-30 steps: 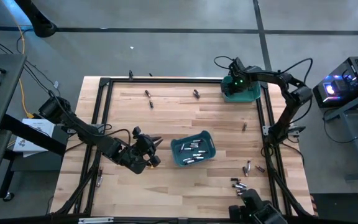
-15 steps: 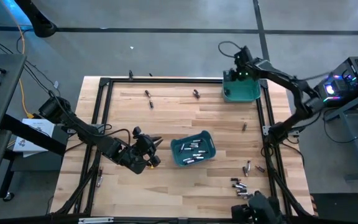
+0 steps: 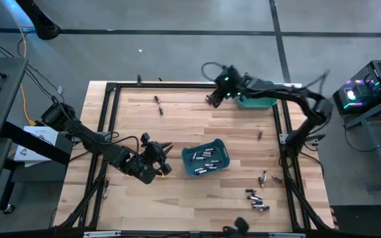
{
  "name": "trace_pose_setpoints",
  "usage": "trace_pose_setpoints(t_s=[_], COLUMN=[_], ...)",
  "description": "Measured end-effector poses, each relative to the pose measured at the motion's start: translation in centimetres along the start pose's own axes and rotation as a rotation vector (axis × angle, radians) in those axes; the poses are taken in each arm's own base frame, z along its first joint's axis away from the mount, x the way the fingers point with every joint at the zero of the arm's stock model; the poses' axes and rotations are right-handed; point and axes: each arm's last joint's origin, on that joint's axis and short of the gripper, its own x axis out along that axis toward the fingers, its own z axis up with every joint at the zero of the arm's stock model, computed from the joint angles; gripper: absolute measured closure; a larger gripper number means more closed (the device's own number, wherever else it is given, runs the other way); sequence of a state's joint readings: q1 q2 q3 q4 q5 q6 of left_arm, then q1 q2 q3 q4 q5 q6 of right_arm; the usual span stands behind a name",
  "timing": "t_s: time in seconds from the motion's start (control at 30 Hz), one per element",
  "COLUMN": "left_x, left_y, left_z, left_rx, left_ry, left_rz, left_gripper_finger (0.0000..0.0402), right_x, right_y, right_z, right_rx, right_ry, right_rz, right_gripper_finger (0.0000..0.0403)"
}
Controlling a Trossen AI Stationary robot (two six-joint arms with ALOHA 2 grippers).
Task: Sort batteries
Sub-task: Put the black battery into the green bin
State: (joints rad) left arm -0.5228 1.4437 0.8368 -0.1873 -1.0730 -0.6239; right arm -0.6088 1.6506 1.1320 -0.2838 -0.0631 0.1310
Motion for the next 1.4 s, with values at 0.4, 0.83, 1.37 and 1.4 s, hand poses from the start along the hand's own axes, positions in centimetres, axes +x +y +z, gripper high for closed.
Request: trace_pose_setpoints(t_s=[0.4,0.83,1.37,1.4], left_x=[0.1,0.6,0.6,0.6], left_y=[0.0,0.2,0.1,0.1], left_z=[0.1,0.4,0.4,0.4], left_rx=[-0.011,-0.028,-0.036,-0.036], left_ry=[-0.004,-0.011,-0.002,-0.002], left_rz=[0.004,0.02,-0.001,-0.001], left_gripper_finger=[0.0355,0.0355,0.0355,0.0355], right_x=[6.7,9.5,7.5,7.4], right_y=[-0.4,-0.9,-0.6,-0.8], right_z=[-3.1,-4.5,-2.9,-2.8], right_rx=[0.029,0.055,0.083,0.094], right_ry=[0.154,0.178,0.11,0.106], right_rz=[0.009,-0.046,0.005,0.003], right_gripper_finger=[0.0238,0.0238,0.0249,0.0249])
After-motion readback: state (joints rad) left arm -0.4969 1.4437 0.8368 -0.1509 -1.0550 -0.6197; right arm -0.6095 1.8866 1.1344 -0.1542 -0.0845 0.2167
